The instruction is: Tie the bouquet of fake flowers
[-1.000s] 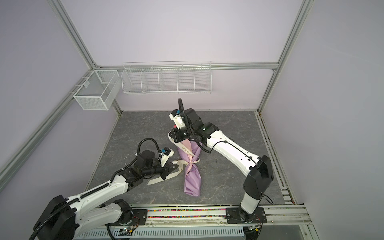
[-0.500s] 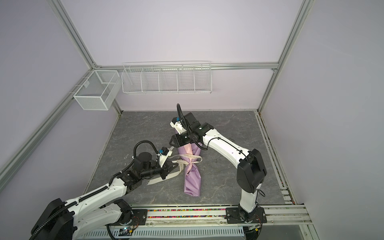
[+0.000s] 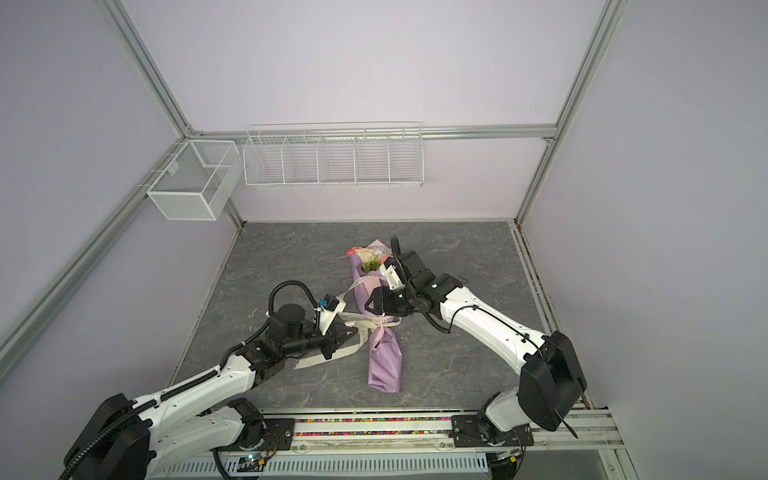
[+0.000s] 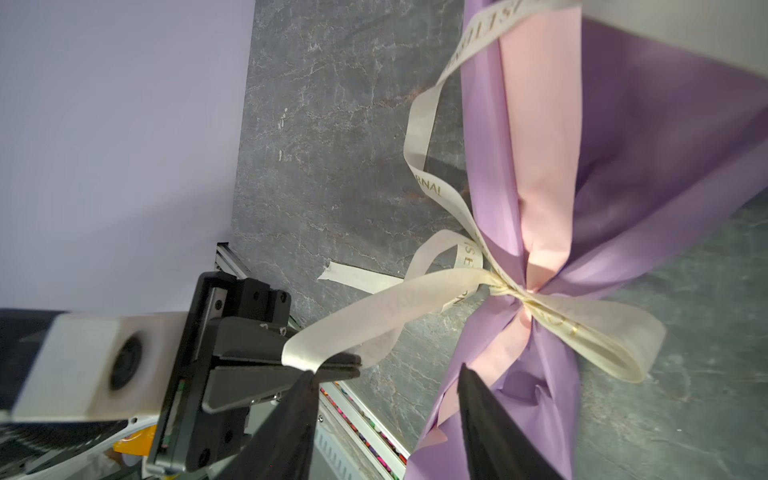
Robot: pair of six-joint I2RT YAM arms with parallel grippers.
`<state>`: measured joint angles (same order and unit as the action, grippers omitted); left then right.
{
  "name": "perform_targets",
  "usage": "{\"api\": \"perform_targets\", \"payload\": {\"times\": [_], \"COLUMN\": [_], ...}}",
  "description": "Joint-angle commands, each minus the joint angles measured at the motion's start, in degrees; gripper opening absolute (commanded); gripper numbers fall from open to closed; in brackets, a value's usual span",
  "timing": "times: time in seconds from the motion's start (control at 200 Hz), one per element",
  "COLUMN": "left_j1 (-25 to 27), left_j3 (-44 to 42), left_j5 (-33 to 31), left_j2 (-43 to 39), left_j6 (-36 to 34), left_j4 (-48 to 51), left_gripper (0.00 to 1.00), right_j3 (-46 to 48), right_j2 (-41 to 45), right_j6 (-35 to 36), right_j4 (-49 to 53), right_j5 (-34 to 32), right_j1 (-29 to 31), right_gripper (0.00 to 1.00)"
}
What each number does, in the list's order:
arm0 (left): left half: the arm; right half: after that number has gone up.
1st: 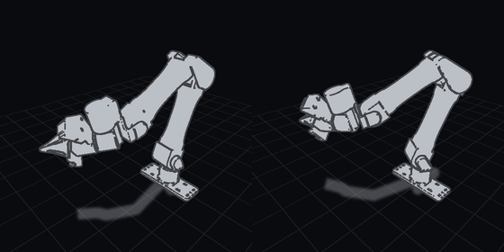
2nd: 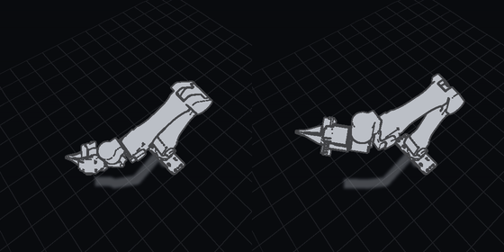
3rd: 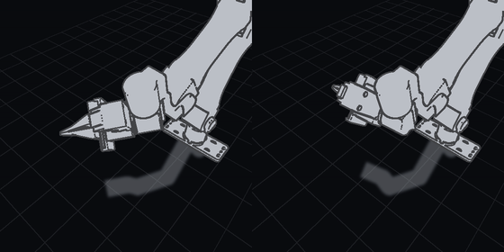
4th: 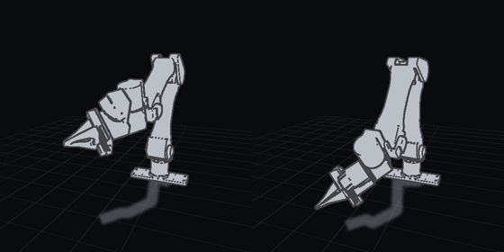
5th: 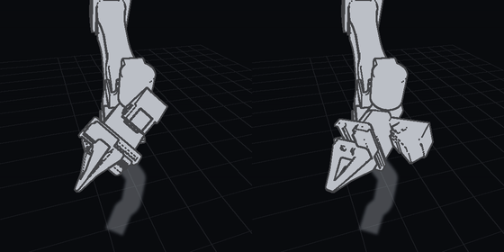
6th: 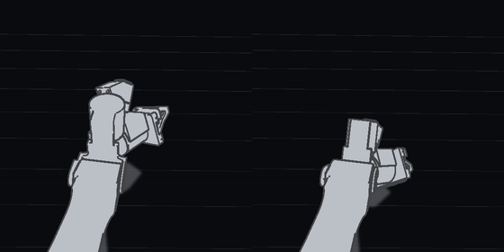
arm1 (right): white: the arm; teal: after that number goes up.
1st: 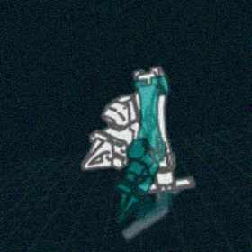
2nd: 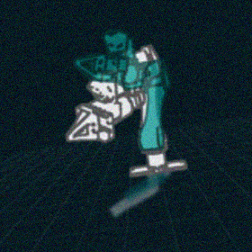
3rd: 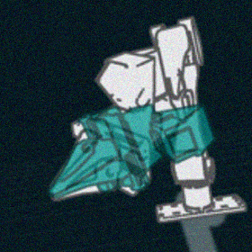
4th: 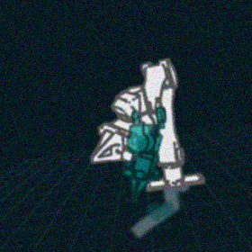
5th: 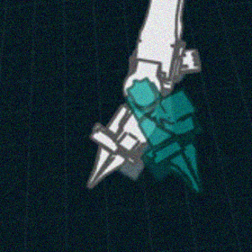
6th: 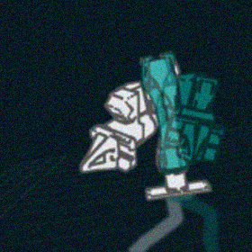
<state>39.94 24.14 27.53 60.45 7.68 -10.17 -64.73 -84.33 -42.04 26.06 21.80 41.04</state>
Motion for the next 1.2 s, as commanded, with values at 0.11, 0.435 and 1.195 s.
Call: {"api": "perform_targets", "payload": {"times": [0.11,0.435,1.195], "left_j1": [0.3,0.3,0.3], "left_j3": [1.6,2.1,3.4], "left_j5": [1.3,0.5,0.1], "left_j2": [0.8,1.2,0.5], "left_j6": [-0.2,0.0,0.0], "left_j4": [0.6,0.4,2.2], "left_gripper": [0.04,0.05,0.07], "right_j3": [3.0,4.9,4.4], "right_j2": [-0.5,0.6,-1.9], "right_j6": [-15.6,-19.6,-19.0], "right_j4": [-10.0,-12.2,-11.7], "right_j5": [2.1,-1.2,-2.1], "right_j1": [4.8,6.7,8.5], "right_gripper": [0.58,0.55,0.10]}}
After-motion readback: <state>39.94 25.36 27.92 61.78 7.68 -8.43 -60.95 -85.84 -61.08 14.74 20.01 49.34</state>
